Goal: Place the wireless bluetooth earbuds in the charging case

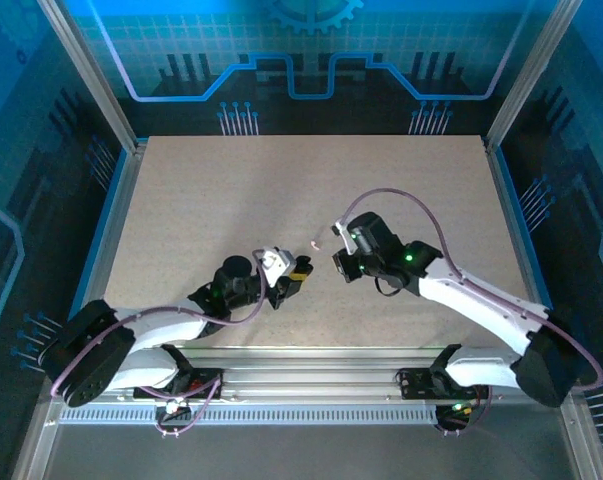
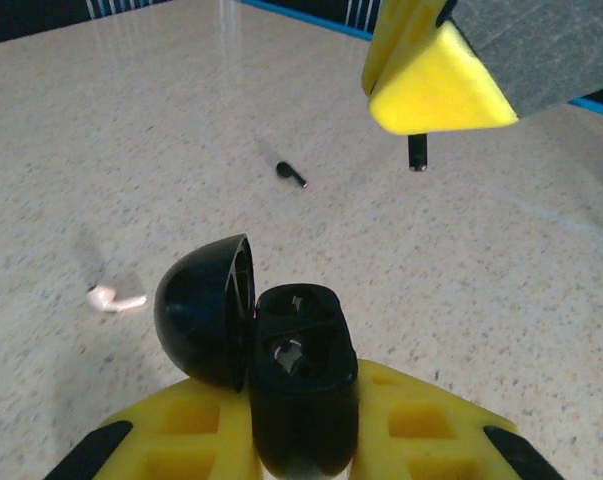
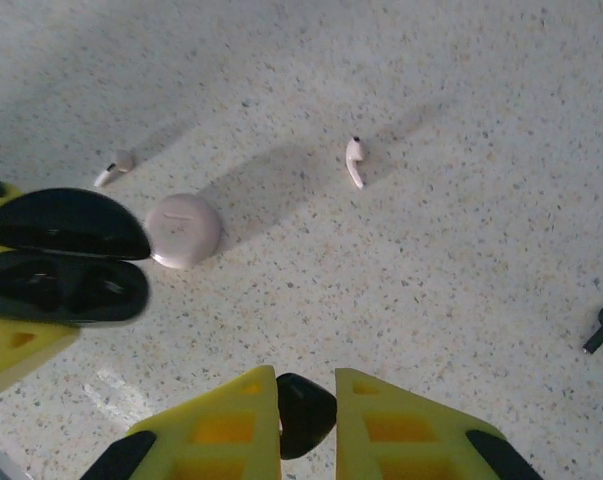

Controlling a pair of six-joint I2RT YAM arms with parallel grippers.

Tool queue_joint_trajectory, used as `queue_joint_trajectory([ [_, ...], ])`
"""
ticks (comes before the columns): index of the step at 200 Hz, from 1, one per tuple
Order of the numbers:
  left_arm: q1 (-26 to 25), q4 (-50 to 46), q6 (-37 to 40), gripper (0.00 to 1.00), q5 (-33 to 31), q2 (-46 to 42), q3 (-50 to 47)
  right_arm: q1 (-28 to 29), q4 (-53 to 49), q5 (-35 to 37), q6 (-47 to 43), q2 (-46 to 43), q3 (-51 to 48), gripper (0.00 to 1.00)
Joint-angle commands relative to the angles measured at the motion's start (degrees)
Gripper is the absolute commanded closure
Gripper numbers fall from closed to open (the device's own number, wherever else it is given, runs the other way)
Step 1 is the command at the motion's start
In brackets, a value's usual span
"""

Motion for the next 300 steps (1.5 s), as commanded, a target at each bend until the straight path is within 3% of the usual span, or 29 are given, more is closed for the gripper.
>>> queue_joint_trajectory([
  [1,-0.47,8.19,-0.91,0.82,5.31,2.7,2.34,0.53,7.86,-4.2,-6.09,-3.69,-3.78,0.83],
  [74,-0.76,13.33,-2.56,0.82,11.22,8.39,4.87,0.15,19.16,-12.42,-10.69,-10.25,-11.73,0.84],
  [166,-0.86,14.67,-3.34,0.81,14.47,8.87,5.03,-0.19,24.8,-13.17,-14.1,-11.34,-13.05,0.83],
  [300,-0.8,18.06,-5.28,0.81,14.93,7.9,4.44,-0.2,24.92,-13.99,-14.47,-8.32,-12.87,0.83],
])
